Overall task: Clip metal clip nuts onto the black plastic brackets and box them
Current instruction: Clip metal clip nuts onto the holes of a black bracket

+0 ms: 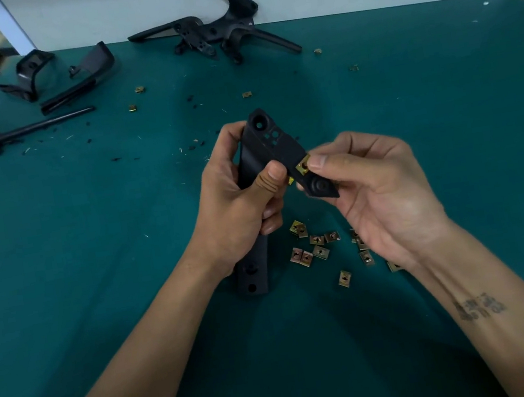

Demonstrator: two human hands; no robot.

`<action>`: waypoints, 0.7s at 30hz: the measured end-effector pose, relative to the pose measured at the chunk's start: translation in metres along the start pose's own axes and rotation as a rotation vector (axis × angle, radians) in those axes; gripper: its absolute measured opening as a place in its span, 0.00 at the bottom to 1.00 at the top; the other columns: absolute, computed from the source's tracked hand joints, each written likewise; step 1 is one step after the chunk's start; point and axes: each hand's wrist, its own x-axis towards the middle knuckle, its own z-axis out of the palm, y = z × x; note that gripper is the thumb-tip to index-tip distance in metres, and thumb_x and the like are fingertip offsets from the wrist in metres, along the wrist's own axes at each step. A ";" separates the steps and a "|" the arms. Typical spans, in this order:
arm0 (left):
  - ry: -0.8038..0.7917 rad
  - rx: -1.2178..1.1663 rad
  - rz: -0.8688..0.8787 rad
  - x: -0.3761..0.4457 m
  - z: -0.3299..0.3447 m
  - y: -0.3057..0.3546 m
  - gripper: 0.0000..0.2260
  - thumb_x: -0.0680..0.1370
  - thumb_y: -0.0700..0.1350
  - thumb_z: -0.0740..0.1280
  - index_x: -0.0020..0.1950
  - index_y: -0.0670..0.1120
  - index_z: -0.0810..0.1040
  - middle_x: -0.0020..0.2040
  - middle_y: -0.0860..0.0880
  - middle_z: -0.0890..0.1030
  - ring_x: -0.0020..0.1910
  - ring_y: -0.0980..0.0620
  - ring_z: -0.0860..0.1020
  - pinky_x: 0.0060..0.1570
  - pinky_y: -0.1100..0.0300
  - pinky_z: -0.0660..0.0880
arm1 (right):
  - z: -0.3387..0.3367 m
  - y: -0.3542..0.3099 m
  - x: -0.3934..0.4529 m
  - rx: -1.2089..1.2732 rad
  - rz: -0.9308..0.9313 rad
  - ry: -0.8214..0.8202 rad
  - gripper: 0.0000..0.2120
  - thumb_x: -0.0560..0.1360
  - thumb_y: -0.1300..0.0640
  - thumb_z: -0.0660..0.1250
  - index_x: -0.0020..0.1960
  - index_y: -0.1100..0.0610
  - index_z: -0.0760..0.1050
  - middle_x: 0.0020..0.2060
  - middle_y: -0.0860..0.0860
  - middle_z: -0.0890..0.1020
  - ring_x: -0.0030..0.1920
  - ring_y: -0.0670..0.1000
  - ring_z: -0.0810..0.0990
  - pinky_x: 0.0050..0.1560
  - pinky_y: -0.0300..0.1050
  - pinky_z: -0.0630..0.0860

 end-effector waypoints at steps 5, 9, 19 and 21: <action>0.047 0.040 -0.004 -0.001 0.001 0.000 0.11 0.81 0.42 0.66 0.59 0.43 0.66 0.33 0.47 0.69 0.26 0.49 0.58 0.23 0.60 0.59 | -0.002 0.008 0.000 -0.354 -0.263 0.085 0.05 0.70 0.63 0.74 0.37 0.55 0.84 0.36 0.53 0.84 0.39 0.54 0.81 0.44 0.50 0.78; 0.071 0.064 -0.009 0.000 0.002 -0.002 0.10 0.82 0.42 0.66 0.58 0.44 0.66 0.36 0.35 0.66 0.26 0.50 0.60 0.23 0.59 0.58 | -0.001 0.012 -0.002 -0.520 -0.337 0.077 0.04 0.72 0.62 0.73 0.40 0.56 0.80 0.37 0.53 0.84 0.37 0.58 0.82 0.38 0.54 0.80; 0.086 0.029 0.048 0.000 0.006 0.001 0.13 0.79 0.45 0.70 0.58 0.46 0.68 0.34 0.40 0.67 0.24 0.51 0.62 0.22 0.62 0.63 | 0.013 0.019 -0.003 0.280 0.024 0.129 0.05 0.65 0.65 0.73 0.38 0.61 0.78 0.37 0.54 0.81 0.38 0.49 0.80 0.42 0.40 0.80; 0.092 0.023 0.060 0.000 0.009 0.002 0.12 0.79 0.43 0.69 0.58 0.47 0.68 0.33 0.38 0.63 0.24 0.46 0.57 0.22 0.60 0.59 | 0.016 0.021 -0.004 0.320 0.004 0.180 0.05 0.66 0.66 0.72 0.40 0.62 0.78 0.37 0.53 0.81 0.38 0.48 0.80 0.42 0.40 0.79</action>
